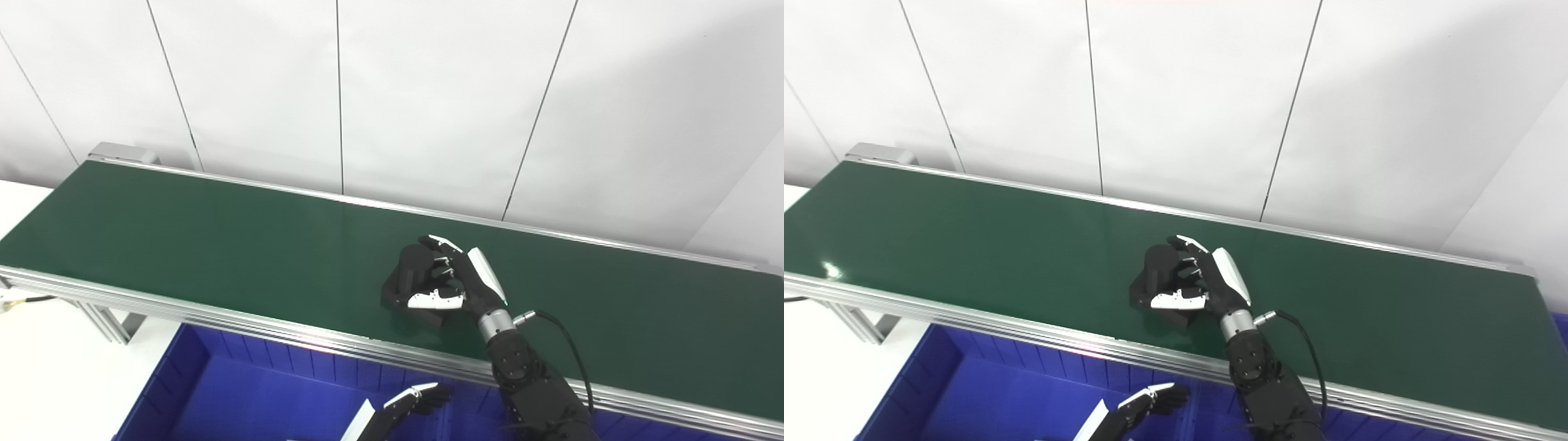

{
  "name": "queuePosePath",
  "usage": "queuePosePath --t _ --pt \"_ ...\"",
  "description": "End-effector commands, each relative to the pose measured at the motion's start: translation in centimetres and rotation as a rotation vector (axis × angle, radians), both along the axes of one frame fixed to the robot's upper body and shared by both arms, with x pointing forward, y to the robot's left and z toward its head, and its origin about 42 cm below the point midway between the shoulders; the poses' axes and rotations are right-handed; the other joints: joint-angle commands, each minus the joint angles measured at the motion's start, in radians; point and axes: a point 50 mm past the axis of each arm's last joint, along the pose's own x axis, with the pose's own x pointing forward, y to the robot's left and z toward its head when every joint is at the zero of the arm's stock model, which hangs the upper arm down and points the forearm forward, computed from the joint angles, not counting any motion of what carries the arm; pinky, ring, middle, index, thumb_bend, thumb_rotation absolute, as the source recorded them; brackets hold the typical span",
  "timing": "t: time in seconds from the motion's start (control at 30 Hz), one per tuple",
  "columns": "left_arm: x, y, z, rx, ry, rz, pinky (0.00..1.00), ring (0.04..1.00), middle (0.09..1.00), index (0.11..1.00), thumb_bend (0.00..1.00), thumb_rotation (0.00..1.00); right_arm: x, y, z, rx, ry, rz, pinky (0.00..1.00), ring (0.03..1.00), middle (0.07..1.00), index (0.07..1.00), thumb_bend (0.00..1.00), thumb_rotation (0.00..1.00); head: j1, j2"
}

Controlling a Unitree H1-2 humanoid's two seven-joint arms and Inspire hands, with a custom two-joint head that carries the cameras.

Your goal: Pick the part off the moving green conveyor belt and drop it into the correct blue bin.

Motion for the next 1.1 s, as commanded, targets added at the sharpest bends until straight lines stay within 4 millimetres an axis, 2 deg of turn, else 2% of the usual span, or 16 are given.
queuePosePath --t 0.0,0.03,0.07,0.17,0.43,0.47,0.57,0.67,0.8,0.9,1.0,1.03,1.07 --pt "0.2 -0.5 1.2 -0.046 -0.061 -0.011 0.78 0.799 0.807 0.8 1.0 0.85 1.7 1.5 2.8 -0.001 -0.057 -0.034 0.4 0.522 0.684 0.739 0.84 0.18 -0.002 0.002" --pt "0.2 -0.5 1.3 -0.05 -0.061 -0.011 0.78 0.798 0.805 0.8 1.0 0.85 1.7 1.5 2.8 -0.002 -0.065 -0.042 0.38 0.48 0.614 0.686 0.75 0.12 -0.003 0.001" --pt "0.2 -0.5 1.4 -0.053 -0.06 -0.011 0.78 0.796 0.803 0.799 0.99 0.84 1.7 1.5 2.9 -0.003 -0.071 -0.048 0.34 0.411 0.503 0.592 0.6 0.04 -0.003 0.001" --pt "0.2 -0.5 1.4 -0.051 -0.064 -0.012 0.78 0.796 0.801 0.804 0.98 0.84 1.6 1.3 2.8 -0.016 -0.094 -0.061 0.29 0.336 0.445 0.546 0.53 0.01 -0.008 0.001" --pt "0.3 -0.5 1.3 -0.041 -0.066 -0.016 0.79 0.794 0.8 0.811 0.97 0.84 1.7 1.1 3.0 -0.058 -0.112 -0.058 0.27 0.312 0.421 0.535 0.52 0.0 -0.014 -0.003" --pt "0.3 -0.5 1.2 -0.041 -0.066 -0.016 0.79 0.795 0.799 0.811 0.97 0.84 1.7 1.1 3.1 -0.059 -0.114 -0.057 0.26 0.308 0.453 0.505 0.52 0.0 -0.016 -0.002" --pt "0.3 -0.4 1.2 -0.042 -0.062 -0.017 0.79 0.796 0.799 0.814 0.98 0.84 1.7 1.0 3.2 -0.062 -0.115 -0.053 0.26 0.307 0.474 0.486 0.53 0.0 -0.018 -0.002" --pt "0.2 -0.4 1.1 -0.04 -0.058 -0.019 0.79 0.795 0.797 0.817 0.98 0.84 1.7 0.9 3.2 -0.063 -0.117 -0.049 0.26 0.311 0.433 0.525 0.52 0.0 -0.021 -0.003" --pt "0.2 -0.4 1.1 -0.04 -0.056 -0.02 0.8 0.799 0.799 0.82 0.97 0.84 1.6 0.7 3.5 -0.051 -0.112 -0.042 0.26 0.314 0.424 0.536 0.52 0.0 -0.03 -0.001" --pt "0.2 -0.2 1.2 -0.045 -0.054 -0.021 0.8 0.797 0.8 0.824 0.97 0.83 1.4 0.6 4.1 -0.045 -0.133 -0.027 0.26 0.314 0.425 0.537 0.52 0.0 -0.054 0.008" --pt "0.3 0.0 1.3 -0.054 -0.053 -0.017 0.81 0.8 0.8 0.826 0.97 0.84 1.0 0.5 5.0 -0.021 -0.174 -0.011 0.25 0.303 0.47 0.491 0.53 0.0 -0.075 0.016" --pt "0.4 0.2 1.4 -0.052 -0.056 -0.015 0.81 0.801 0.8 0.826 0.97 0.84 0.9 0.4 5.4 0.002 -0.185 -0.007 0.24 0.301 0.474 0.488 0.53 0.0 -0.11 0.03" --pt "0.4 0.3 1.4 -0.051 -0.059 -0.013 0.82 0.806 0.803 0.831 0.97 0.85 0.7 0.3 5.7 0.017 -0.191 -0.005 0.25 0.31 0.446 0.517 0.52 0.0 -0.11 0.03"
